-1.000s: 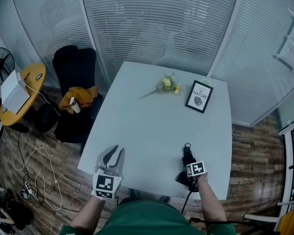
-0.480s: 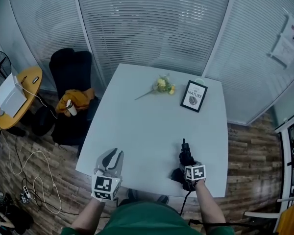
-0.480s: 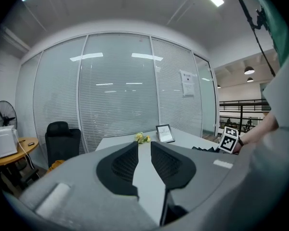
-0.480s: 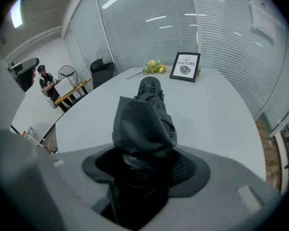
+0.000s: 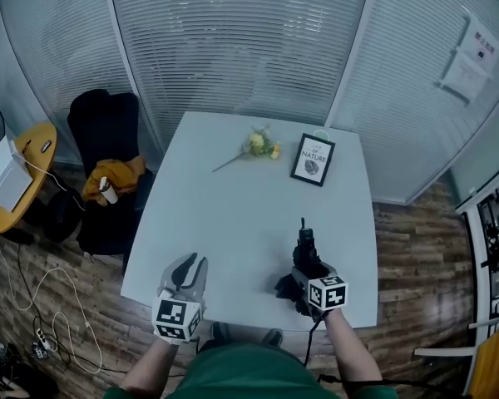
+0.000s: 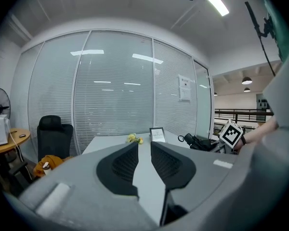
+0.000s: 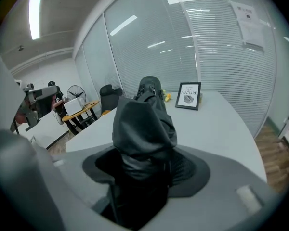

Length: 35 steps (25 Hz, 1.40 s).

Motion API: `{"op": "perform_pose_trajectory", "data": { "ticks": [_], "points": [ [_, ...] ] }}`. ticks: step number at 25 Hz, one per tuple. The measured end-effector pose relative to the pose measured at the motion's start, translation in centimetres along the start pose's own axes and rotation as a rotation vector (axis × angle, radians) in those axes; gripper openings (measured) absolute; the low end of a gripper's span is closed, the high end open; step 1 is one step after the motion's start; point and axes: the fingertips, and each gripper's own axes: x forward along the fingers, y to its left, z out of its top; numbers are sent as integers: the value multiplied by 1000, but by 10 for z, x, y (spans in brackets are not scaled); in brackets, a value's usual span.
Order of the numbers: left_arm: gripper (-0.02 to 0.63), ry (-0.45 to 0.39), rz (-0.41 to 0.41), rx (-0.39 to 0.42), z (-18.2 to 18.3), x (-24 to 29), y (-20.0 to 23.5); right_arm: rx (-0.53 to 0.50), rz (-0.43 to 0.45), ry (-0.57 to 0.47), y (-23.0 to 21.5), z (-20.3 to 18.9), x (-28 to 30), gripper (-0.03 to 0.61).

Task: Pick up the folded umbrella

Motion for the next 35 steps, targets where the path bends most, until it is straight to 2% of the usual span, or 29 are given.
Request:
{"op": "perform_pose_trajectory", "data": {
  "ticks": [13, 19, 23, 27, 31, 35],
  "points": [
    [89, -34, -58, -11, 13, 8, -25, -52, 94, -247, 51, 78, -66, 284],
    [89, -53, -87, -13, 21, 10, -34, -116, 119, -368, 74, 114, -99, 284],
    [89, -101, -128, -29, 40, 14, -44, -179, 140, -459, 92, 136, -122, 284],
    [91, -166, -164, -33, 67, 25, -55, -190, 181, -547, 107, 157, -142, 284],
    [91, -213, -236, -22, 93, 35, -76, -214, 208, -617, 118, 175, -158, 284],
    [91, -293, -390, -31, 127, 34, -108, -236, 255, -661, 127, 187, -166, 284]
  ]
}}
